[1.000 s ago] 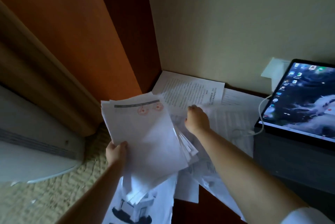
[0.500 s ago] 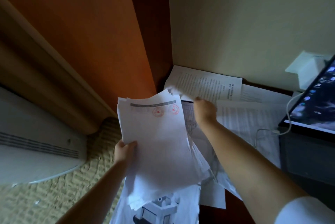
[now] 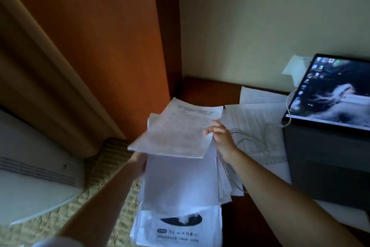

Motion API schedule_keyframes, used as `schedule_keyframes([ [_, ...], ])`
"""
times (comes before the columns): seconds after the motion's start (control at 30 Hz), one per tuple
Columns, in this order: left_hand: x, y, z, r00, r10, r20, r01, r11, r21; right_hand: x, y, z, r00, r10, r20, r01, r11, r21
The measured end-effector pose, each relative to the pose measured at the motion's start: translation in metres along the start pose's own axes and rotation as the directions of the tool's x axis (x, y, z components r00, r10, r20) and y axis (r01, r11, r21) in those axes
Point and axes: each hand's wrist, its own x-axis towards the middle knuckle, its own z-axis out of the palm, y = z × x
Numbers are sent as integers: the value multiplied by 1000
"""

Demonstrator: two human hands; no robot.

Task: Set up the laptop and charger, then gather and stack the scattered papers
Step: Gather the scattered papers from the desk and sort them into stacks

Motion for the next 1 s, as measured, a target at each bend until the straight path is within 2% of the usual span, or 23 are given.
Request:
schedule_keyframes([
  [0.07,-1,-3,-3,999,-29,37,34,989,-142,-14,16,-11,997,16,77,-3,986,-165],
  [0.13,0,-5,-7,993,-87,74,101,973,-207,-23,26,-22,995,67,79,-38,948,-316],
  [0.2,3,-8,-10,989,-74,128,92,986,-142,-27,29,-30,989,116,96,-62,894,-443],
  [0.27,3,-11,-13,981,-32,193,43,998,-54,-29,25,-32,984,140,107,-71,872,-484],
  [0.33,1,-14,-11,984,-16,179,3,998,70,-29,19,-25,993,120,13,-107,925,-364],
  [0.4,3,-15,-8,991,19,130,-41,985,167,-31,13,-13,983,59,-173,-102,963,-249],
  [0.47,4,-16,-7,993,41,107,-62,977,202,-33,12,-4,969,-25,-244,-65,933,-354],
  [0.53,6,-17,-7,996,35,81,-50,980,194,-34,17,2,981,-21,-191,-66,897,-436],
  [0.67,5,-20,-3,998,55,19,-57,980,193,-32,24,11,999,46,-25,-52,899,-435],
  [0.8,4,-23,4,985,155,-78,-130,958,256,-26,22,19,997,-18,-69,-13,909,-417],
  [0.87,-5,-20,7,972,218,-89,-195,957,216,-24,16,20,991,-56,-125,1,915,-404],
  [0.93,-15,-12,9,962,266,-68,-254,957,139,-25,6,18,981,45,-190,-99,953,-286],
  [1.0,-25,2,11,943,327,-64,-321,943,88,-28,-9,16,970,178,-168,-193,978,-75],
])
